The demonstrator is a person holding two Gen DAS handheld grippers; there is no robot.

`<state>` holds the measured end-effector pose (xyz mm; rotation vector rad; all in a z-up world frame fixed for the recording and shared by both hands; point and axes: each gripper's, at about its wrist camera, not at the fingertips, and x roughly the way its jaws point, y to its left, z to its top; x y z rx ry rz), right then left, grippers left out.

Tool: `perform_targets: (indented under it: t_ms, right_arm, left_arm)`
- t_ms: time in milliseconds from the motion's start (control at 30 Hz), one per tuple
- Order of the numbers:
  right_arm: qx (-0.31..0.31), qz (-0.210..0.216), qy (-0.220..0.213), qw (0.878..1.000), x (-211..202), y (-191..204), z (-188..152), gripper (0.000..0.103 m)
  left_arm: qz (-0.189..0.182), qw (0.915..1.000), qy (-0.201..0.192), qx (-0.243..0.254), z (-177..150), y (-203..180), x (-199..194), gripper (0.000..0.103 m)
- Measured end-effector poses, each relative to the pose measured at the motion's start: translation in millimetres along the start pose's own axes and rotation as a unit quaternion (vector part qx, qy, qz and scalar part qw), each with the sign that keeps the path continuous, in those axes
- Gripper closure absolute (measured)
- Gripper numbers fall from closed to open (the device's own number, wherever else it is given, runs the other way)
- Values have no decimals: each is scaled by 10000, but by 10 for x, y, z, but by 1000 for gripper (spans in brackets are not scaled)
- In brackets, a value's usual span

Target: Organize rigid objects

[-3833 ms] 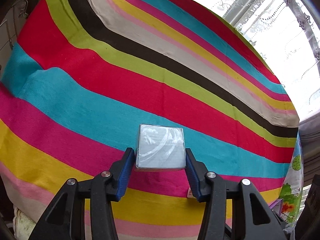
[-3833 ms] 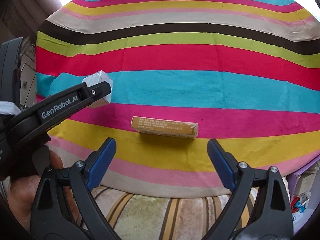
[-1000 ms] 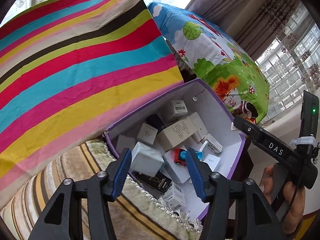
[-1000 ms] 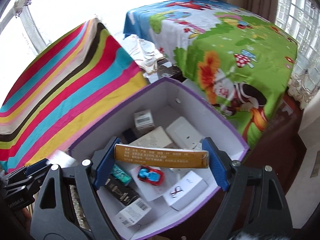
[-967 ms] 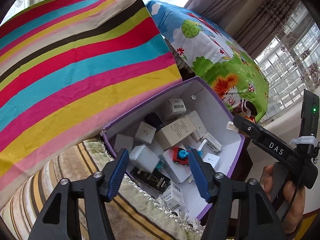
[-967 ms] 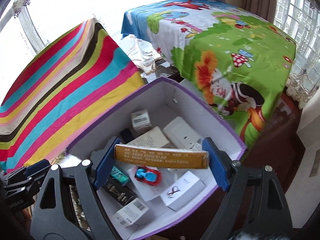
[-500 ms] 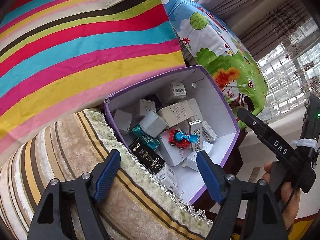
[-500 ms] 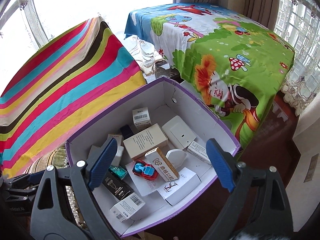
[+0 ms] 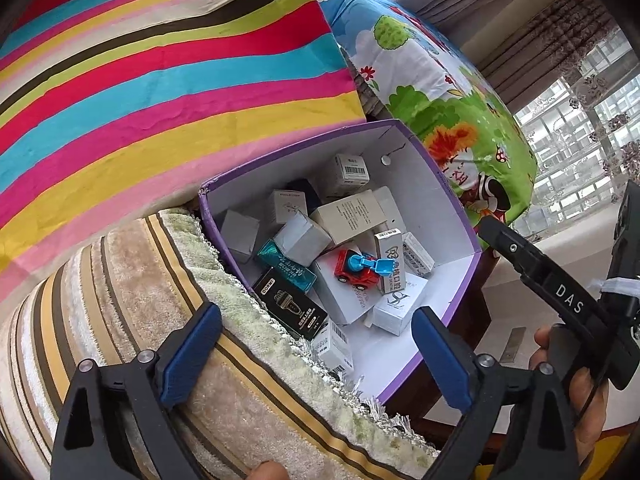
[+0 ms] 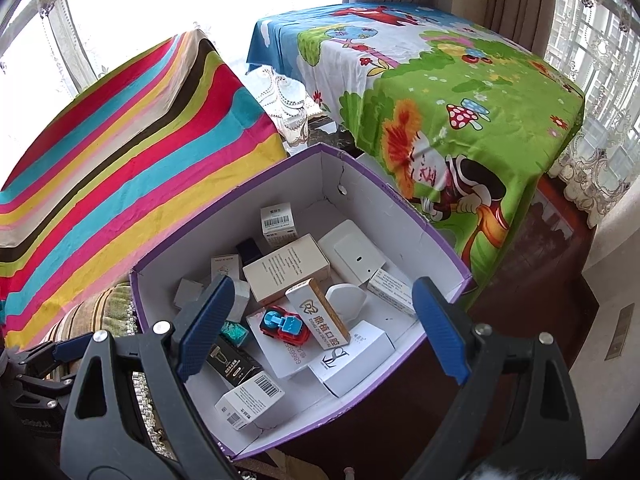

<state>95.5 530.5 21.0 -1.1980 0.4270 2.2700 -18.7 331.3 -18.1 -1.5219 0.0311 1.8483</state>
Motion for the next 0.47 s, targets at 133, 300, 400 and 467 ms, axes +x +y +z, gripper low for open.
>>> perform_targets:
  t_ms: [133, 300, 400, 467]
  right_arm:
    - [-36, 18, 17, 10000, 5, 24, -9, 11]
    - [-53, 45, 42, 10000, 13, 41, -19, 11]
    - [-46, 51, 50, 10000, 13, 42, -25, 11]
    - [-47, 51, 55, 10000, 15, 42, -23, 11]
  left_arm:
    - [-4, 10000, 10, 3, -1, -1, 2, 6]
    - [34, 10000, -11, 61, 1, -19, 10, 6]
    - [73, 9999, -16, 152, 3, -42, 20, 5]
    - [49, 9998, -5, 187, 8, -52, 27, 3]
